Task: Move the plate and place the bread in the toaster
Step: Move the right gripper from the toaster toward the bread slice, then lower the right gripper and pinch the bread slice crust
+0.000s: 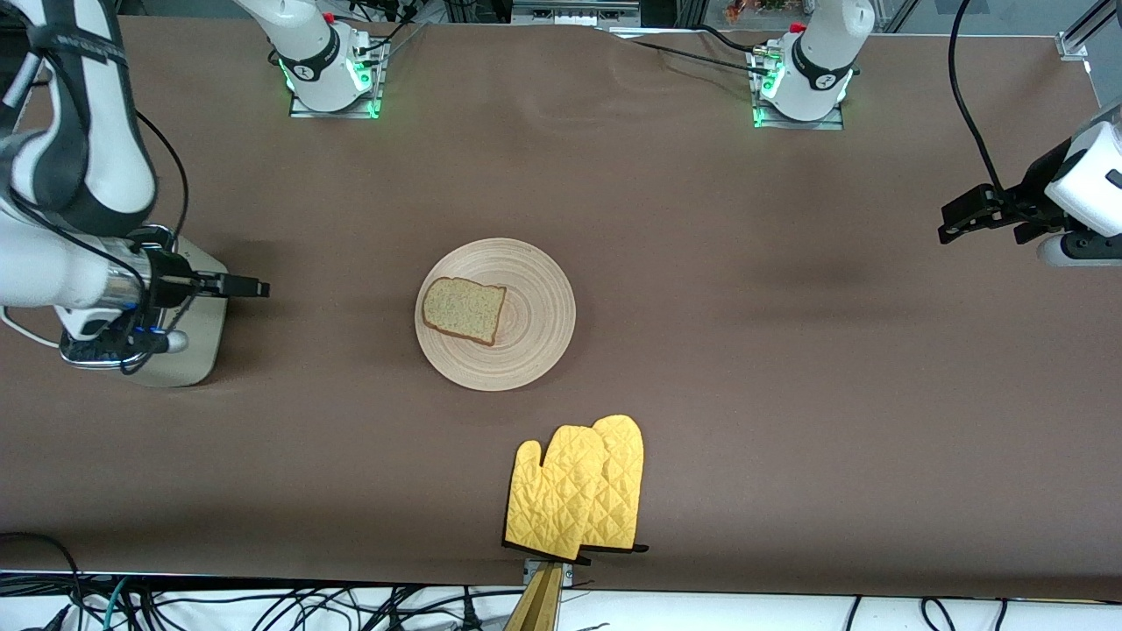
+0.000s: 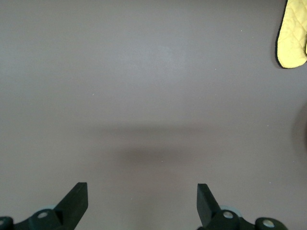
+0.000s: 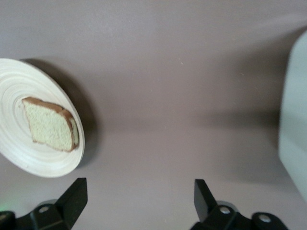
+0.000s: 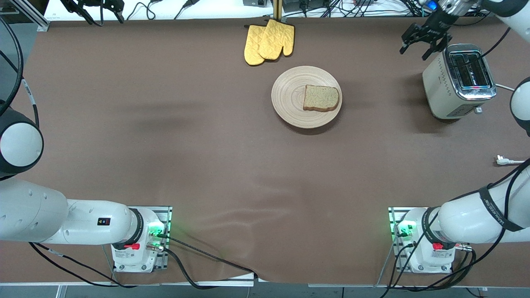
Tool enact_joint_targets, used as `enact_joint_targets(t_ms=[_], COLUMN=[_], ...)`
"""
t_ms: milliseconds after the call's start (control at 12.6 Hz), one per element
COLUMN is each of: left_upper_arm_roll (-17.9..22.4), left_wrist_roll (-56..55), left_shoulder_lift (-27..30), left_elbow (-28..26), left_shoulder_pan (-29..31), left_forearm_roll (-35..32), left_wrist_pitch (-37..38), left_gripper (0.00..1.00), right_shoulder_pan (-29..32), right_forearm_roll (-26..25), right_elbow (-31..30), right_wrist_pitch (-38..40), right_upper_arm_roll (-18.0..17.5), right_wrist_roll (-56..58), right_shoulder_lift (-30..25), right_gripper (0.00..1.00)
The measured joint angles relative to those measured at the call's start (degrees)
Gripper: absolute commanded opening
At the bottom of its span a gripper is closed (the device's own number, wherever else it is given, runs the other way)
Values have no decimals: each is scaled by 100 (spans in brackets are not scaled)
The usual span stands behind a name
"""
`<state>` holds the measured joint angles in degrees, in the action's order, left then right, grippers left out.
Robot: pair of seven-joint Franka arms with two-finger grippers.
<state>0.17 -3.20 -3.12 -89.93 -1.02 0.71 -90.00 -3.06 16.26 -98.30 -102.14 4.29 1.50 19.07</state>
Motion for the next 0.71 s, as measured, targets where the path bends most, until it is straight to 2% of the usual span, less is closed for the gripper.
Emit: enact_joint_targets(t_ms=[159,317,396,555,713], left_upper_arm_roll=[-1,-3,-6,-21,-45], left_wrist_roll=[0,0,0,0,0], left_shoulder_lift=[0,0,0,0,0], left_elbow=[3,4,5,8,10], left_shoulder_pan=[0,0,0,-10,-18], left_forearm_roll=[0,1,1,2,2], left_wrist_pitch=[0,0,0,0,0], left_gripper=[100,100,100,100,100], right_shoulder_pan=[-277,-765,-1003,-1316,-1495], right_forearm_roll=[46,51,51,51,51], right_elbow=[-333,-492,-545,-789,-1066], right_wrist_pitch=[-477,-839,-997,-1511,-2090], right_upper_arm_roll=[-137,-214,-227,-254,-284], right_wrist_roll=[-187,-917,-1231,-1498,-1510], right_shoulder_lift=[34,34,38,74,153], right_gripper=[88,74,71,71,65])
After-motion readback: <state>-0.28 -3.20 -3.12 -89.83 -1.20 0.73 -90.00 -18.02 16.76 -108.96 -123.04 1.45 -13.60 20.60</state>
